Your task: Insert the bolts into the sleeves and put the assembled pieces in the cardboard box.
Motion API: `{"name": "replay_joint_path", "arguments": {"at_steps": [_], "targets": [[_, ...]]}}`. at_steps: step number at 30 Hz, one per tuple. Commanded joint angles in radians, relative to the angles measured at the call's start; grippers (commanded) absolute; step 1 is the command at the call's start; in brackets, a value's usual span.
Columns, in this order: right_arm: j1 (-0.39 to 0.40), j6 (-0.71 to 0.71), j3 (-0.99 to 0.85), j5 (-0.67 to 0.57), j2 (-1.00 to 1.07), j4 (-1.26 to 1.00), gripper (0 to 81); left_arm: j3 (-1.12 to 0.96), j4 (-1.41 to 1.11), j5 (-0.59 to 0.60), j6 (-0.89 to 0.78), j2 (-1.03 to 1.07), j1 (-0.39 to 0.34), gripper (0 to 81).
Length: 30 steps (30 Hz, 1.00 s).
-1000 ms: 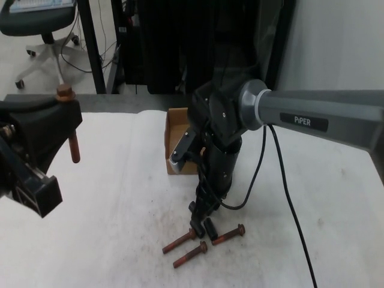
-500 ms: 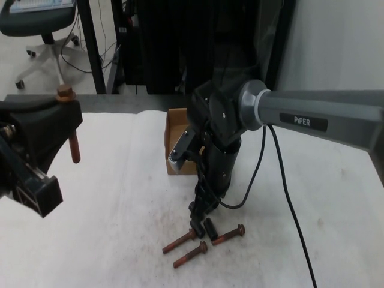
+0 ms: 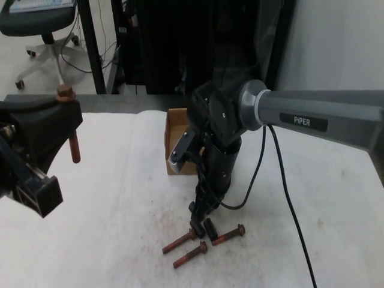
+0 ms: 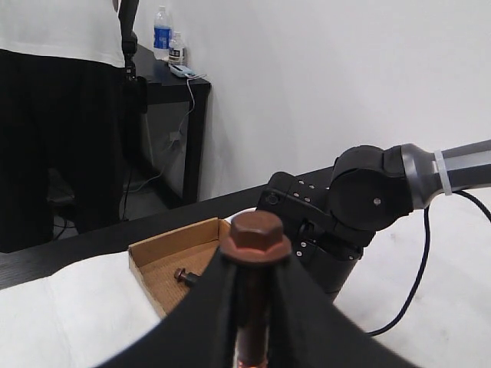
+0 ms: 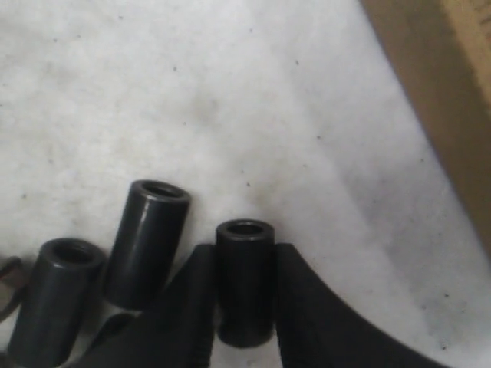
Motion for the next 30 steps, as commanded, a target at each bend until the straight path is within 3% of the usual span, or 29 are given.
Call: {"name": "replay_joint_path", "arguments": {"at_steps": [1, 2, 6, 9, 11, 16, 20, 24, 26, 28, 30], "targets": [[-0.002, -0.014, 0.0, -0.006, -0.002, 0.007, 3.5, -0.003, -0.01, -0.005, 0.0, -0.003, 0.002, 0.4], [-0.002, -0.011, 0.0, -0.006, -0.002, 0.007, 0.4, -0.003, -0.01, -0.005, 0.0, -0.003, 0.002, 0.4], [-0.002, -0.004, 0.0, -0.006, -0.002, 0.007, 0.8, -0.003, -0.01, -0.005, 0.0, -0.003, 0.002, 0.4], [-0.005, 0.096, -0.005, -0.006, -0.024, 0.024, 0.8, -0.003, -0.01, -0.005, 0.0, -0.003, 0.002, 0.4], [-0.015, 0.172, -0.005, -0.069, -0.065, 0.042, 0.8, -0.003, -0.019, -0.005, 0.0, -0.003, 0.002, 0.4], [-0.074, 0.293, -0.005, -0.341, -0.232, 0.028, 0.8, -0.003, -0.096, 0.003, -0.012, -0.003, 0.002, 0.4], [-0.148, 0.303, -0.001, -0.585, -0.391, -0.046, 0.8, -0.003, -0.214, 0.003, -0.142, -0.003, 0.002, 0.4], [-0.214, 0.249, 0.001, -1.145, -0.479, -0.133, 0.8, -0.003, -0.353, 0.057, -0.292, 0.011, 0.002, 0.4], [-0.225, 0.194, 0.001, -1.347, -0.502, -0.127, 0.8, -0.003, -0.448, 0.129, -0.362, 0.044, 0.002, 0.4], [-0.225, 0.124, 0.016, -1.391, -0.525, -0.088, 0.8, -0.003, -0.582, 0.2, -0.42, 0.091, 0.002, 0.4], [-0.216, -0.006, 0.049, -1.34, -0.544, -0.013, 0.8, -0.003, -0.721, 0.269, -0.512, 0.154, 0.002, 0.4]]}}
